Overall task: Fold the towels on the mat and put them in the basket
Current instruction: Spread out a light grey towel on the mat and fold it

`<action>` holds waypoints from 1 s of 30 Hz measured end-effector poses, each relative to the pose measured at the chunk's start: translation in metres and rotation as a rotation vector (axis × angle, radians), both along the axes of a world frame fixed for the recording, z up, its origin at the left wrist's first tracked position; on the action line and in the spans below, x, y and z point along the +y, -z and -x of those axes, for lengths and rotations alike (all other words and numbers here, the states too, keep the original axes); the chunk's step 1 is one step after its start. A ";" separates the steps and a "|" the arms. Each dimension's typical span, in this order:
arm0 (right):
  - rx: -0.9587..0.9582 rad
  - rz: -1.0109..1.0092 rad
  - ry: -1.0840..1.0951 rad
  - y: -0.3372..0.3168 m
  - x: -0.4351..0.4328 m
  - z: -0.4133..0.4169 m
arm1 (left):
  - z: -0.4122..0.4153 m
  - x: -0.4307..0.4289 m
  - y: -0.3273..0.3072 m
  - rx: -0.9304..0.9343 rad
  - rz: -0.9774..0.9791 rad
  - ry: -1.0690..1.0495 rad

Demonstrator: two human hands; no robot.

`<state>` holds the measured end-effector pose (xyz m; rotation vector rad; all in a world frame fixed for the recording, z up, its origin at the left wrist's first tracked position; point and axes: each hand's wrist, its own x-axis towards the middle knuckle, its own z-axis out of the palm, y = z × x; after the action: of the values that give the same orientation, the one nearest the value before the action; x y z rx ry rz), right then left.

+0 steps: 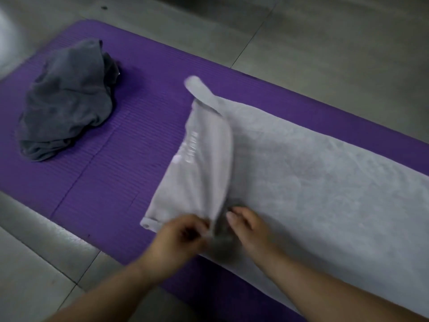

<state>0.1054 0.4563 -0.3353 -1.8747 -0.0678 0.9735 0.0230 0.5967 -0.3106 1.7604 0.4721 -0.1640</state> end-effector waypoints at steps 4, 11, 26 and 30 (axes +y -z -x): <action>0.055 0.089 0.084 0.008 0.005 0.020 | 0.010 -0.025 0.010 0.180 0.048 0.327; -0.184 0.244 -0.188 0.002 -0.027 0.015 | -0.078 -0.007 0.002 0.084 -0.385 0.156; -0.090 0.279 -0.203 -0.007 -0.048 0.003 | -0.207 -0.036 0.031 0.114 -0.407 -0.174; -0.220 0.163 -0.230 -0.028 -0.063 -0.006 | -0.213 -0.011 0.002 0.172 0.115 -0.492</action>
<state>0.1117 0.3934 -0.3076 -2.1539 -0.3514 0.9453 0.2359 0.5858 -0.3130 1.4761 0.9848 0.0073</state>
